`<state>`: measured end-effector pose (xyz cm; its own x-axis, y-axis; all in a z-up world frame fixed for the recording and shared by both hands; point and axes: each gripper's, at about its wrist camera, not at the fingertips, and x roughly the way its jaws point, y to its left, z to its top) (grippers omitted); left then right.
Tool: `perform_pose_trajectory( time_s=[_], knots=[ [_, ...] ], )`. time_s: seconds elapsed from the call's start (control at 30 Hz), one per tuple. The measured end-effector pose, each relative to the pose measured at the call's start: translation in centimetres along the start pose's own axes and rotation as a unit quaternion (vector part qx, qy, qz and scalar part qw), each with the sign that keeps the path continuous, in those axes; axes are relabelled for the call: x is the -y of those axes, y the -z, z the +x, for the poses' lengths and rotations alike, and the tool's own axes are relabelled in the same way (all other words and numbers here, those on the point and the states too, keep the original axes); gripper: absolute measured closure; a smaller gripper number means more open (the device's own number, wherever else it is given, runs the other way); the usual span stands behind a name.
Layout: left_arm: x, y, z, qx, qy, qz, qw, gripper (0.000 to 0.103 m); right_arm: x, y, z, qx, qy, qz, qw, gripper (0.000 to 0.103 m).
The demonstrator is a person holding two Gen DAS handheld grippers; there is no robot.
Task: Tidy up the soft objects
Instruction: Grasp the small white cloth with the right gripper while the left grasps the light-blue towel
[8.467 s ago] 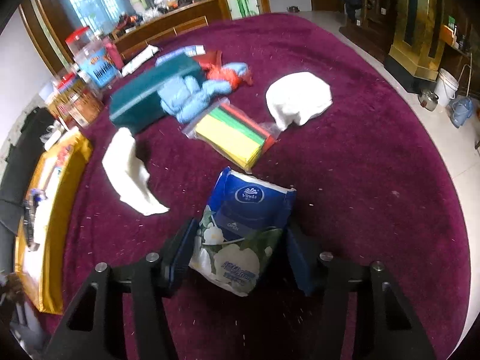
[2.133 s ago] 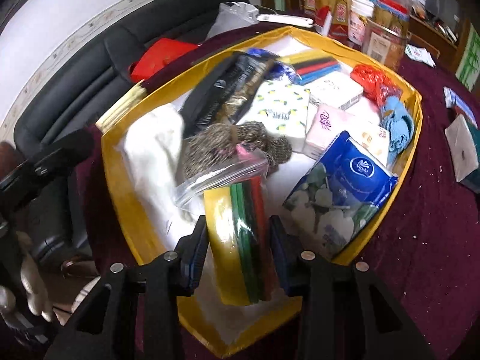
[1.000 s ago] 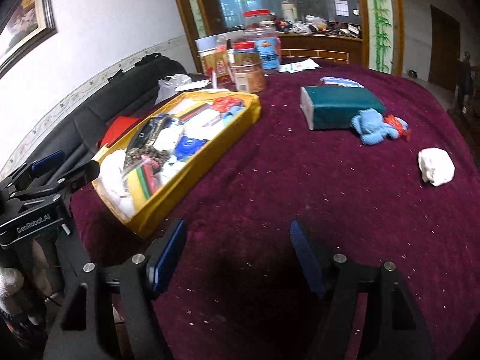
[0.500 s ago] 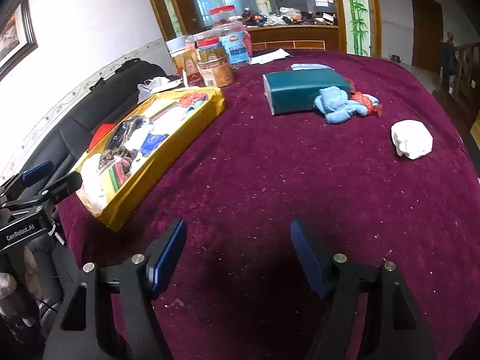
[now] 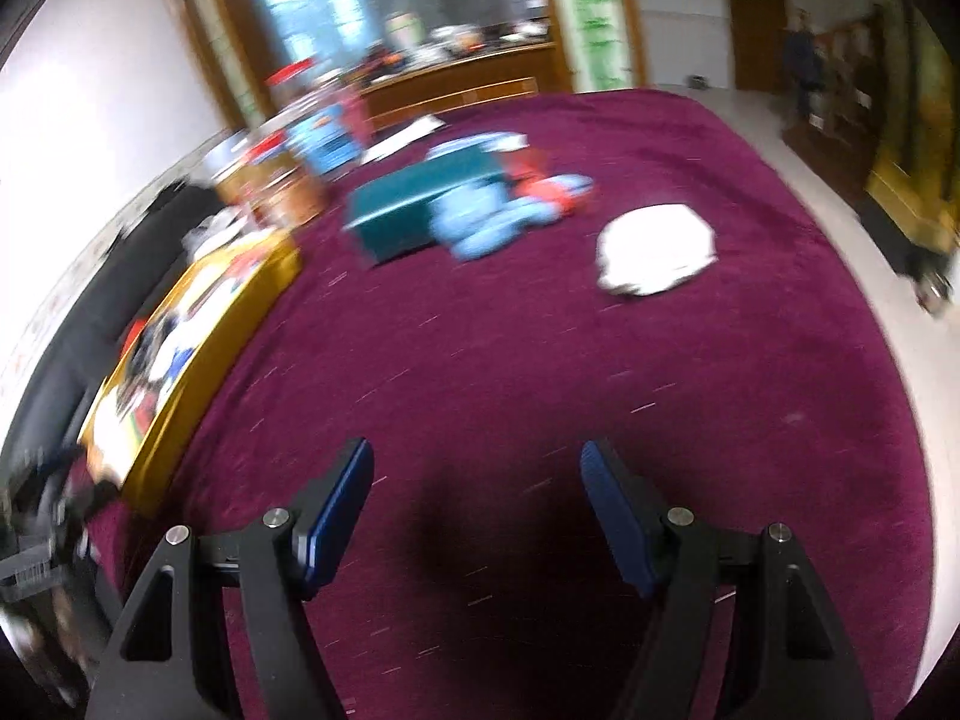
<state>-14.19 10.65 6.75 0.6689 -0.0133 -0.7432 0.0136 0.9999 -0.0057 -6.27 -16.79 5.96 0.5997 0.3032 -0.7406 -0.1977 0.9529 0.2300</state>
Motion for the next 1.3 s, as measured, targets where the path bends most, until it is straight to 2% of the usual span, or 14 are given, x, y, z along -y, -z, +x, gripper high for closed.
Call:
perform_pose_trajectory(
  time_s=[0.13,0.27,0.47,0.63,0.67,0.7,0.73,0.8,0.93,1.07,1.27,1.3],
  knots=[
    [0.3,0.0,1.0,-0.019,0.051,-0.015,0.9984,0.007,4.8,-2.7,-0.1,0.025,0.047,0.055,0.997,0.032],
    [0.1,-0.6,0.7,-0.009,0.08,-0.028,0.9964,0.007,9.4,-5.9,1.6,0.052,0.093,0.105,0.989,0.028],
    [1.2,-3.6,1.3,-0.007,0.109,-0.025,0.9938,0.007,13.2,-9.2,6.0,0.044,0.06,0.195,0.978,0.028],
    [5.0,-8.3,4.7,-0.019,0.128,0.001,0.9916,0.007,13.3,-10.2,9.3,0.026,0.057,0.189,0.98,0.029],
    [6.0,-9.2,5.5,-0.016,0.132,0.008,0.9911,0.007,13.2,-10.1,9.8,0.021,0.058,0.179,0.982,0.038],
    [7.2,-10.1,6.4,-0.011,0.137,0.016,0.9904,0.007,13.0,-10.0,10.0,0.019,0.06,0.169,0.984,0.067],
    [8.2,-10.8,7.4,-0.007,0.139,0.023,0.99,0.007,12.7,-10.1,10.1,0.02,0.062,0.16,0.985,0.074],
    [10.6,-12.6,9.8,-0.006,0.14,0.044,0.9892,0.007,12.3,-9.9,10.4,0.007,0.038,0.147,0.988,0.075],
    [14.6,-15.6,14.9,-0.017,0.131,0.084,0.9877,0.008,11.8,-9.5,10.2,0.012,0.044,0.129,0.991,0.075],
    [15.4,-17.5,18.5,-0.024,0.103,0.081,0.9911,0.009,12.3,-9.5,10.2,0.009,0.031,0.14,0.99,0.074],
    [16.1,-17.8,21.2,-0.019,0.058,0.077,0.9951,0.009,12.5,-9.8,10.4,0.005,0.028,0.147,0.989,0.073],
    [16.2,-17.8,21.4,-0.017,0.054,0.075,0.9956,0.014,12.5,-9.7,10.4,0.005,0.028,0.147,0.989,0.073]
  ],
)
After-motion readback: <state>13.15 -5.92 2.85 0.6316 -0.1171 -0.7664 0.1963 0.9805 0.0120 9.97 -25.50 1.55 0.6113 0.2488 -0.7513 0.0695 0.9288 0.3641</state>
